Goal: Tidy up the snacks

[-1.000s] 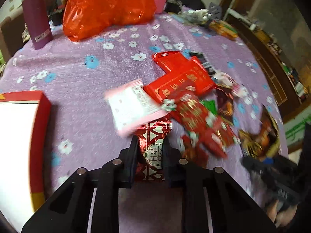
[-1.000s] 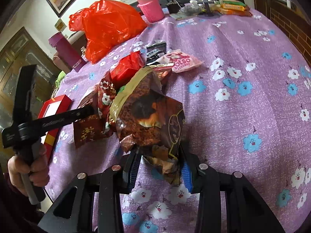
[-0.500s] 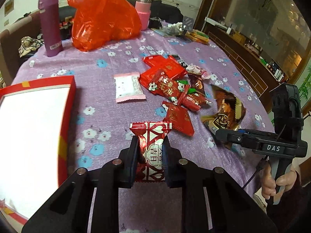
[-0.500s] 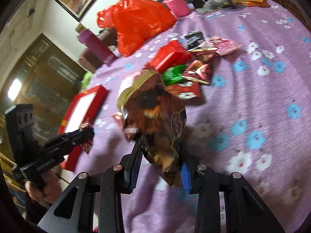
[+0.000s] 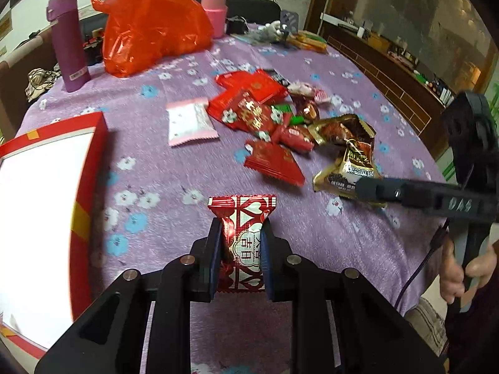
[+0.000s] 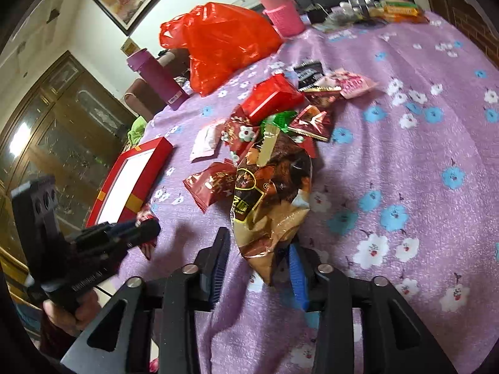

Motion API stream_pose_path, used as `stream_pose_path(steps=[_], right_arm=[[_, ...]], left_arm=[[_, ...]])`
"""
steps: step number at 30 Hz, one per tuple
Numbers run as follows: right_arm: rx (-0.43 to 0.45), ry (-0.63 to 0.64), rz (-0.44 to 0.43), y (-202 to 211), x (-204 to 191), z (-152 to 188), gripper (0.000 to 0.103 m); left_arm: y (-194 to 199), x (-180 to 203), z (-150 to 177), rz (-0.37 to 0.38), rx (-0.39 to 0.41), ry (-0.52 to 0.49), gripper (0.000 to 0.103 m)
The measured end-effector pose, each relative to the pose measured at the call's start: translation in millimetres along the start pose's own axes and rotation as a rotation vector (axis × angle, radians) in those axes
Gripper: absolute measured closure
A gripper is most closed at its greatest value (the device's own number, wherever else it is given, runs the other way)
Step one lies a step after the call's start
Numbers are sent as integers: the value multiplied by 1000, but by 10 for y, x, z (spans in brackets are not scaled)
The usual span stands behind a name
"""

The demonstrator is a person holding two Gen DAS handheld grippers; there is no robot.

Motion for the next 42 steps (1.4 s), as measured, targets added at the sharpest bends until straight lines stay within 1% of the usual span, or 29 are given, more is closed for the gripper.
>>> stream_pose_path(steps=[1,3,4,8,9,10,11,12,13,14,16,17,18,19,22,24,27,30,33,35,36,38,39,40,41,42], right_arm=[[-6,-16,-6,-12,26,-25,46],[-15,-45,21,-35,93,-60,37],[-20,-68,23,-53,129,-85,37],[-2,-183,-53,-110,276,-184,34],[1,-208,-58,-138,313,-203,34],[5,-239,-66,-166,358,-219,34],[22,-260,-84,-163,384,-239,34],[31,-273,-98,-164,396,-251,37],[28,-268,-100,-172,388,-253,53],[21,-248,-97,-178,362,-246,55],[11,-217,-109,-173,299,-200,62],[8,-206,-113,-158,266,-165,67],[7,-194,-117,-139,237,-132,69],[10,-184,-116,-111,215,-103,70],[29,-176,-115,-2,187,-33,72],[61,-180,-130,121,214,3,72],[108,-196,-165,329,290,52,72],[161,-210,-169,528,409,112,72],[189,-258,-189,660,558,128,72],[206,-283,-199,715,617,103,72],[215,-289,-197,728,622,62,72],[226,-304,-189,702,607,-47,72],[232,-312,-192,665,595,-129,70],[231,-319,-211,592,553,-257,68],[226,-330,-220,551,539,-323,68],[224,-341,-222,510,512,-382,65]], left_arm=[[-28,11,17,2,-11,1,83],[-76,22,48,-3,-27,5,83],[-95,23,62,-11,-31,4,83],[-154,27,113,-26,-55,3,79],[-155,28,124,-29,-58,0,75],[-156,25,137,-30,-63,0,66],[-143,21,154,-25,-59,2,62],[-127,14,172,-24,-52,6,57],[-120,9,185,-25,-48,8,56],[-116,6,200,-25,-43,6,56],[-107,14,225,-29,-32,-4,57],[-103,20,229,-34,-29,-10,59],[-105,24,224,-36,-29,-15,71],[-104,29,221,-35,-29,-19,77],[-85,21,205,-13,-29,-2,81],[-65,33,194,-15,-23,-8,81],[5,102,168,-14,-1,-34,81],[85,191,131,-12,26,-57,81],[131,301,9,-25,54,-83,81],[90,362,-148,-51,52,-96,81],[27,375,-263,-73,48,-90,81],[-94,361,-438,-92,42,-55,80],[-168,346,-526,-120,40,-39,79],[-228,331,-599,-176,35,-33,79],[-241,323,-611,-213,33,-36,79],[-227,329,-603,-246,39,-47,78]])
Point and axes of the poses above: each gripper's, at about its wrist camera, not at the fingertips, and y roughly against the way its jaws point, x to its right, z to its underside, the point moved 4 cm from there along -y, roughly the way its jaws point, and after that the axes turned 2 degrees about -x, right-handed, at the moved point
